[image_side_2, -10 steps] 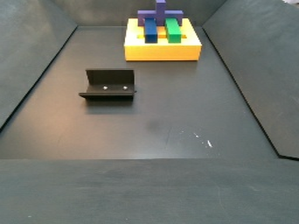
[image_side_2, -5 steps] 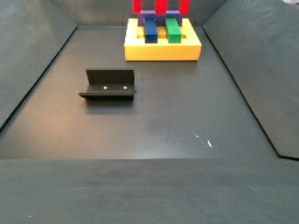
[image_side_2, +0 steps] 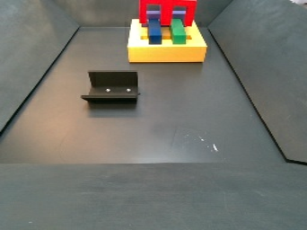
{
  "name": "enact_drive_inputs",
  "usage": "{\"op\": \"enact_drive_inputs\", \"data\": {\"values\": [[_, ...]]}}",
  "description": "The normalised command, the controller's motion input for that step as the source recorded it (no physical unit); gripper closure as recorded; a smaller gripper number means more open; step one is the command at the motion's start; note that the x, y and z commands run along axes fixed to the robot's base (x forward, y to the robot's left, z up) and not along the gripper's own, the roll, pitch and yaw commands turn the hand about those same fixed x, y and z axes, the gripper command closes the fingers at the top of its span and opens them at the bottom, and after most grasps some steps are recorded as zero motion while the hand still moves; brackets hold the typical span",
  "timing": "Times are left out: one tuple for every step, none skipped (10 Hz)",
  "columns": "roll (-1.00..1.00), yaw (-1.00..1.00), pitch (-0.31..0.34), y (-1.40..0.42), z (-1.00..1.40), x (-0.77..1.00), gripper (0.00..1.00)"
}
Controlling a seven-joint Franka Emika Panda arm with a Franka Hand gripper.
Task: Pick up the red object. Move up. Move to above the board. Insert the red object.
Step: Insert the red object.
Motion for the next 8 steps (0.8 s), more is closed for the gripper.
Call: {"op": "enact_drive_inputs", "data": {"values": [[0.06, 0.00, 0.000, 0.00, -0.19, 0.12, 1.00], [0.04, 0.00, -0.004, 0.00, -0.25, 0.04, 1.00], [0.04, 0.00, 0.000, 0.00, -0.25, 0.00, 1.00], [0.01, 0.00, -0.006, 0.00, -0.25, 0.00, 1.00], [0.00, 0.00, -0.007, 0.00, -0.21, 0.00, 1.00], [0.00, 0.00, 0.000, 0.02, -0.20, 0.01, 1.00], [0.00, 0.00, 0.000, 0.05, -0.13, 0.14, 1.00], [0.00, 0.00, 0.000, 0.01, -0.04, 0.18, 1.00]]}}
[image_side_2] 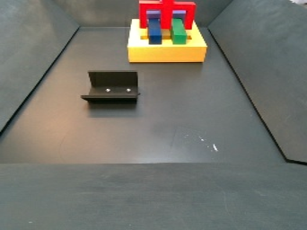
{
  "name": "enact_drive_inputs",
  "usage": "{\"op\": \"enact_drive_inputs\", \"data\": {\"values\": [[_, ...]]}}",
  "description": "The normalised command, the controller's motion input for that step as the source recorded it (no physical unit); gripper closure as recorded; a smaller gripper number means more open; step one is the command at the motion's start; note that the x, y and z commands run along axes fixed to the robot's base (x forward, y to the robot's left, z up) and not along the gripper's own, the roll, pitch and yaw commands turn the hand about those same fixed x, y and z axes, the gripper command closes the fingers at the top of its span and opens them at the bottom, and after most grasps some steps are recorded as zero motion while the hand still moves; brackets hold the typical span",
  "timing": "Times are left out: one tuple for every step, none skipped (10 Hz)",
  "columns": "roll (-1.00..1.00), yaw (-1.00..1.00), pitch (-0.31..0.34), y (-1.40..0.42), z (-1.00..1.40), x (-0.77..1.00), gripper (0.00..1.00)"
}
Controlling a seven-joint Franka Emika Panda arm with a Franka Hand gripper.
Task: Pick up the red object. Move up. Move to above the board. Insert the red object.
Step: Insert the red object.
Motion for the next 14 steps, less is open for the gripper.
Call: {"op": "enact_drive_inputs", "data": {"values": [[-0.01, 0.00, 0.001, 0.03, -0.03, 0.19, 1.00], [-0.07, 0.00, 0.000, 0.15, -0.06, 0.08, 1.00], [-0.07, -0.04, 0.000, 0.14, 0.00, 0.00, 1.00], [-0.07, -0.01, 0.000, 0.09, 0.00, 0.00, 1.00], [-0.03, 0.00, 0.000, 0.00, 0.02, 0.00, 1.00], [0.00, 0.00, 0.010, -0.01, 0.21, 0.00, 1.00], [0.00, 0.00, 0.024, -0.04, 0.28, 0.00, 1.00], [0.00, 0.00, 0.000, 0.00, 0.08, -0.04, 1.00], [0.00, 0.00, -0.033, 0.00, 0.00, -0.07, 1.00], [0.00, 0.00, -0.099, 0.00, -0.15, -0.07, 1.00], [-0.02, 0.00, -0.130, 0.01, -0.21, -0.10, 1.00], [-0.03, 0.00, -0.100, 0.01, -0.14, -0.07, 1.00], [-0.06, 0.00, -0.079, 0.01, -0.10, -0.01, 1.00], [-0.07, 0.00, -0.067, 0.00, -0.09, 0.00, 1.00]]}}
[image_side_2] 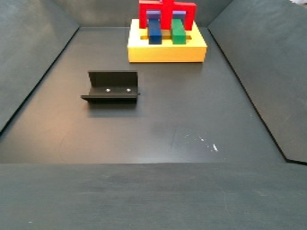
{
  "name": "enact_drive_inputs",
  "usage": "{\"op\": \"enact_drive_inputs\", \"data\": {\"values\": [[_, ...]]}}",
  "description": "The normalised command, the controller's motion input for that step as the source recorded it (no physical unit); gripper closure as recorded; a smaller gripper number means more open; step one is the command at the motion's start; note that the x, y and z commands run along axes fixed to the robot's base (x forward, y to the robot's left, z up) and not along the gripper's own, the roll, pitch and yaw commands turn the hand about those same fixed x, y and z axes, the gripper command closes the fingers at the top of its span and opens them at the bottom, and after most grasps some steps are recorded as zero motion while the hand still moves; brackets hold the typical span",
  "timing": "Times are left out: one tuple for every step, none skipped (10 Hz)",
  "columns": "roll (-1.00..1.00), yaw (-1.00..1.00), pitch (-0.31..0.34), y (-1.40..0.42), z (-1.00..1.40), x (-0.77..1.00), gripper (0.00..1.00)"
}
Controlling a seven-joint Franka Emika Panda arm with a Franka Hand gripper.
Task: Pick up the red object. Move up. Move to above the board. Insert the red object.
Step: Insert the red object.
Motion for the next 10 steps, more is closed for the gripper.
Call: {"op": "enact_drive_inputs", "data": {"values": [[-0.07, 0.00, -0.079, 0.00, -0.15, 0.00, 1.00], [-0.04, 0.00, -0.076, 0.00, -0.20, 0.00, 1.00], [0.00, 0.00, -0.057, 0.00, -0.24, 0.01, 1.00], [0.00, 0.00, -0.060, 0.00, -0.23, 0.00, 1.00], [0.00, 0.00, -0.041, 0.00, -0.19, 0.00, 1.00], [0.00, 0.00, 0.000, 0.00, 0.02, -0.01, 1.00], [0.00, 0.00, 0.011, -0.04, 0.17, 0.00, 1.00], [0.00, 0.00, 0.000, 0.00, 0.07, 0.00, 1.00], [-0.01, 0.00, 0.000, 0.00, 0.00, -0.01, 1.00], [0.00, 0.00, 0.000, 0.00, 0.00, -0.05, 1.00]]}}
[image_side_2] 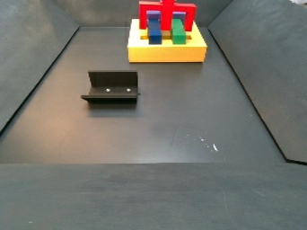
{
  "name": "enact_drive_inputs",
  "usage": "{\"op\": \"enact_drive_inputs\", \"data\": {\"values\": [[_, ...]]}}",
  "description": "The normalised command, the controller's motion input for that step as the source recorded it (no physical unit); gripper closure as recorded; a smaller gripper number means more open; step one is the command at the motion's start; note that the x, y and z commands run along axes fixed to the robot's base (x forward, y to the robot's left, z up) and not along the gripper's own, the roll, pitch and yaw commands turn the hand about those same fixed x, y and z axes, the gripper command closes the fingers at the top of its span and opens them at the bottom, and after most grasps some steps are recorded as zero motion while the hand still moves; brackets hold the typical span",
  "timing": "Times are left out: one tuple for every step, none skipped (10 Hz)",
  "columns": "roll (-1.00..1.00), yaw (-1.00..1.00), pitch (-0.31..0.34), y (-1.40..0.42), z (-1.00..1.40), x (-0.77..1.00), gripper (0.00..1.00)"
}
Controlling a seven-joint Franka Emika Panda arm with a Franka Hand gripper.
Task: Pick up the red object. Move up. Move to above the board. Insert the red object.
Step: Insert the red object.
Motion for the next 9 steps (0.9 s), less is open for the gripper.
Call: {"op": "enact_drive_inputs", "data": {"values": [[-0.01, 0.00, 0.000, 0.00, 0.00, -0.07, 1.00], [0.00, 0.00, -0.007, 0.00, 0.00, 0.00, 1.00], [0.00, 0.00, -0.023, 0.00, -0.02, -0.08, 1.00], [-0.04, -0.02, -0.027, 0.00, 0.00, -0.11, 1.00], [-0.03, -0.01, -0.037, 0.00, -0.02, -0.09, 1.00], [0.00, 0.00, -0.054, 0.00, -0.16, 0.00, 1.00], [0.00, 0.00, -0.054, 0.00, -0.22, 0.01, 1.00], [0.00, 0.00, -0.061, 0.00, -0.30, 0.01, 1.00], [0.00, 0.00, -0.061, 0.00, -0.29, 0.06, 1.00]]}}
